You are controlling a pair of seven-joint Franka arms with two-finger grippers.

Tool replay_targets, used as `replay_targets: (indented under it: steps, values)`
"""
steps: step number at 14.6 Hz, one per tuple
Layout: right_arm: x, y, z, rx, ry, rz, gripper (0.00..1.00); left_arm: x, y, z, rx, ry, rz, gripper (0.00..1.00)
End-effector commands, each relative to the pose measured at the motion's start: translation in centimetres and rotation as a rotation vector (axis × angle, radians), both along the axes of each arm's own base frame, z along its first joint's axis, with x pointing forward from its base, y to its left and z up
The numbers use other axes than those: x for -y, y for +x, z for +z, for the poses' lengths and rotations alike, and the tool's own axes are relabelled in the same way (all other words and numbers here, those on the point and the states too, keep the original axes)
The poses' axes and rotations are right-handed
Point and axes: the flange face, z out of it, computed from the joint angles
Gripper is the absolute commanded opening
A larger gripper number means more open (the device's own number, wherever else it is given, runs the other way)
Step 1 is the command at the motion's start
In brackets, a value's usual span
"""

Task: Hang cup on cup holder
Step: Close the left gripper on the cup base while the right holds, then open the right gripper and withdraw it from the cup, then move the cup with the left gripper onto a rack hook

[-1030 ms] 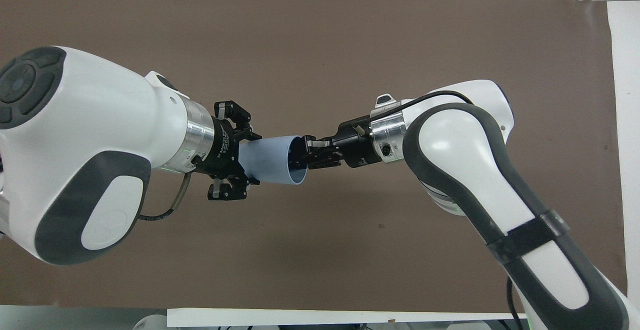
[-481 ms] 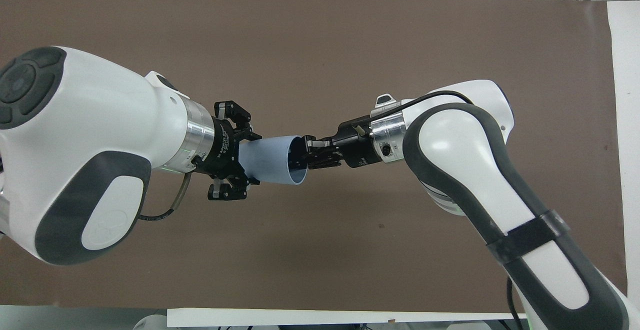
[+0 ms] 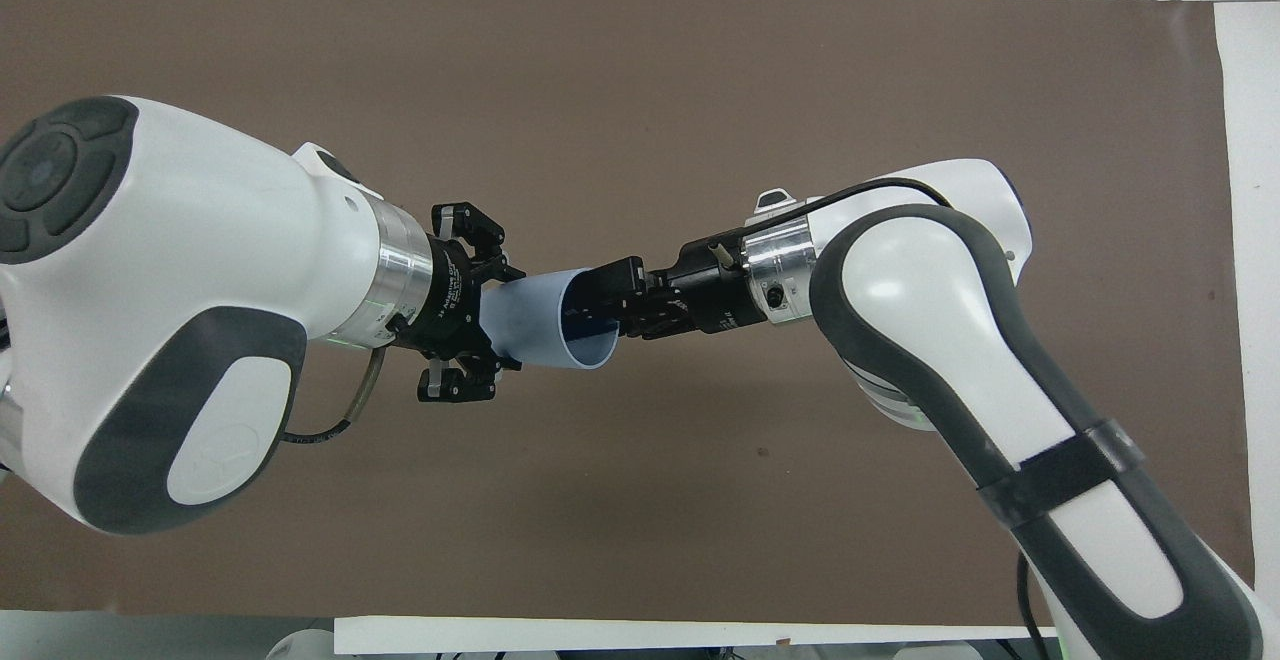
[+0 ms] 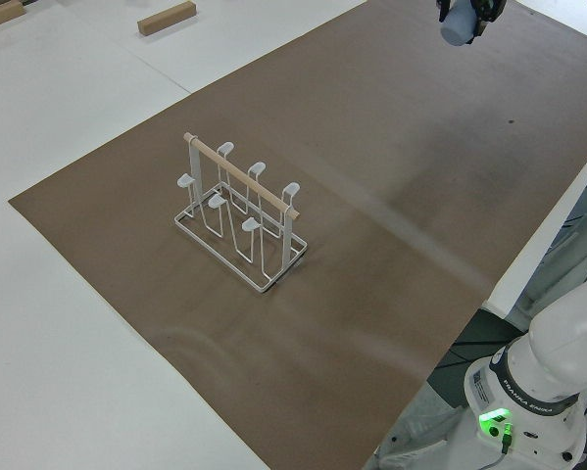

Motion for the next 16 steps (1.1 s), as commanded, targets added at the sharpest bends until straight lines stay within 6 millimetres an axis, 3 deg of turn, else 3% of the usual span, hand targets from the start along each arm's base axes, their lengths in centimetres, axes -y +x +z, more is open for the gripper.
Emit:
replay_targets:
  steps: [1,5,7,9,13,16]
  values:
    - [2.1,0.8,2.7,0.008,0.021,-0.071,0.99,0.4,-1.1,0.3,0.005,0.006,-0.024,0.0]
    - [6.2,0.9,7.5,0.028,0.031,-0.154,0.99,0.3,-1.1,0.2,0.004,0.009,-0.026,0.0]
    - [10.4,1.6,9.3,0.083,-0.026,-0.201,0.99,0.0,-1.0,0.1,0.02,0.041,-0.033,0.0]
    - [16.1,1.8,10.9,0.187,-0.202,-0.214,0.99,-0.6,-0.9,-0.3,0.019,0.081,-0.043,0.0]
    - [27.2,1.8,11.6,0.233,-0.529,-0.192,0.99,-2.9,-0.8,-1.0,0.05,0.276,-0.155,0.0]
    - [31.1,1.6,10.7,0.246,-0.774,-0.142,0.99,-6.0,-0.4,-1.2,0.101,0.539,-0.313,0.0]
